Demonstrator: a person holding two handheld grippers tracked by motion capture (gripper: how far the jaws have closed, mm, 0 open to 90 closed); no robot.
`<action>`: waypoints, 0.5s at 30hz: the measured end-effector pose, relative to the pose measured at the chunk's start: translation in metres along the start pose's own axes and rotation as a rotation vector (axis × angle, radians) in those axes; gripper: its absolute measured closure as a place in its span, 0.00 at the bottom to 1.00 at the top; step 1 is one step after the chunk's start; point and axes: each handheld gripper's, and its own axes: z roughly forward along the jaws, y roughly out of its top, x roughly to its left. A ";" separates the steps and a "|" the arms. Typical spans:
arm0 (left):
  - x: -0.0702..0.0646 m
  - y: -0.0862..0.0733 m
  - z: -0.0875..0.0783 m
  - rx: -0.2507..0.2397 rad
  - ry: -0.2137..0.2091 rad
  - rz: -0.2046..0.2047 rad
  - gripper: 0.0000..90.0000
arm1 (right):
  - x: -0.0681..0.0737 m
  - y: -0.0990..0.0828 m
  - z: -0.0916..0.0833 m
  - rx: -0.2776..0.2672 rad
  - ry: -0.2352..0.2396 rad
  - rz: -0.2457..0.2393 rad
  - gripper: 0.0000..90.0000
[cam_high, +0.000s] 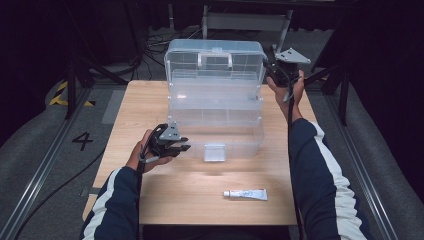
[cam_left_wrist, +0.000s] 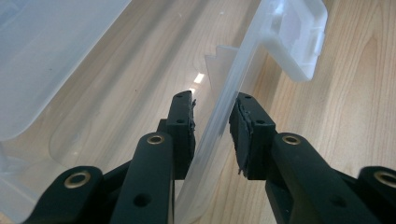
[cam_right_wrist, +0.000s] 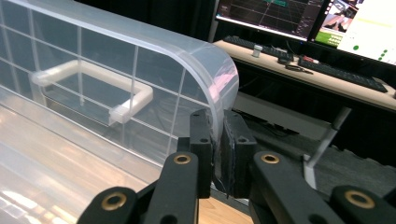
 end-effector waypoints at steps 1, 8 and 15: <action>0.000 0.000 0.000 0.001 0.000 0.001 0.79 | -0.001 0.000 0.001 0.004 0.003 -0.002 0.94; 0.001 -0.002 -0.002 0.003 0.004 0.008 0.78 | -0.006 0.005 0.007 0.036 0.015 -0.002 0.94; 0.001 -0.002 -0.003 -0.001 0.002 0.012 0.78 | -0.007 0.008 0.013 0.069 0.014 0.000 0.93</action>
